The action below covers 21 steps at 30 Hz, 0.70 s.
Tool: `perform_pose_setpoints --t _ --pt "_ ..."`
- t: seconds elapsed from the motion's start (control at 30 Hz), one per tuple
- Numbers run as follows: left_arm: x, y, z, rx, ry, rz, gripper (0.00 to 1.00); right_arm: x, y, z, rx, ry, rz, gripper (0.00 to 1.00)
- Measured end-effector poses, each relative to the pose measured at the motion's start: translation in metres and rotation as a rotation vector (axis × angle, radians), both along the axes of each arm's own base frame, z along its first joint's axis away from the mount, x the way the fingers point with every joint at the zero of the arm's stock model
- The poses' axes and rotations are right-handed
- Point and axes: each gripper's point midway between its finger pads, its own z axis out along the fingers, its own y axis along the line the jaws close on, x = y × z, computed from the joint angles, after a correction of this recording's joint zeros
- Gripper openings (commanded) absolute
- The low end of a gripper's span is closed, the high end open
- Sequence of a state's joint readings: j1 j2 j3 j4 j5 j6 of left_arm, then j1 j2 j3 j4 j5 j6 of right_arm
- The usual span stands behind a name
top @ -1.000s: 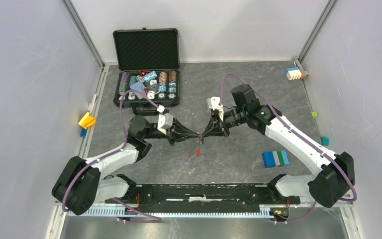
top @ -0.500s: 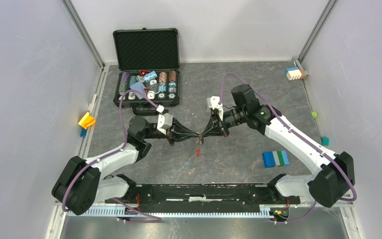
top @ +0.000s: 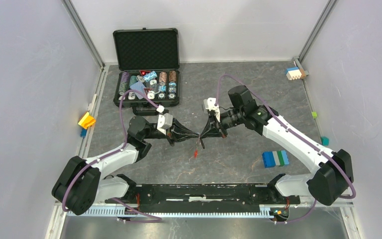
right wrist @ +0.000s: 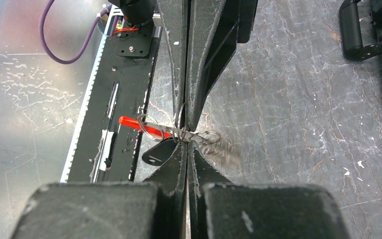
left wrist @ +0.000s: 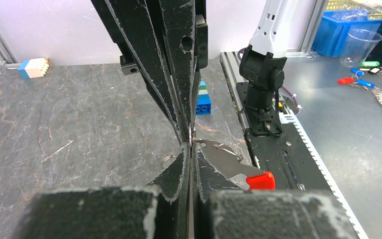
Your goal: Put the keys on the keyring
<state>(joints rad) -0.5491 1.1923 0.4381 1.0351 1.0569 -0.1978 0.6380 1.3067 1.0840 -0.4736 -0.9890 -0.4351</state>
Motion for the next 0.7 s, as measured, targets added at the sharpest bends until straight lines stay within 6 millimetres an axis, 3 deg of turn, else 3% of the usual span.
perform_pose_setpoints --t 0.17,0.43,0.7 --pt "0.000 0.000 0.000 0.000 0.000 0.000 0.02 -0.001 0.002 -0.004 -0.010 0.008 0.002 0.11" --pt "0.000 0.000 0.000 0.000 0.000 -0.001 0.02 0.005 -0.001 -0.005 -0.045 -0.019 -0.021 0.34" --pt "0.000 0.000 0.000 0.000 0.000 -0.001 0.02 0.008 -0.010 0.017 -0.041 -0.131 -0.044 0.47"
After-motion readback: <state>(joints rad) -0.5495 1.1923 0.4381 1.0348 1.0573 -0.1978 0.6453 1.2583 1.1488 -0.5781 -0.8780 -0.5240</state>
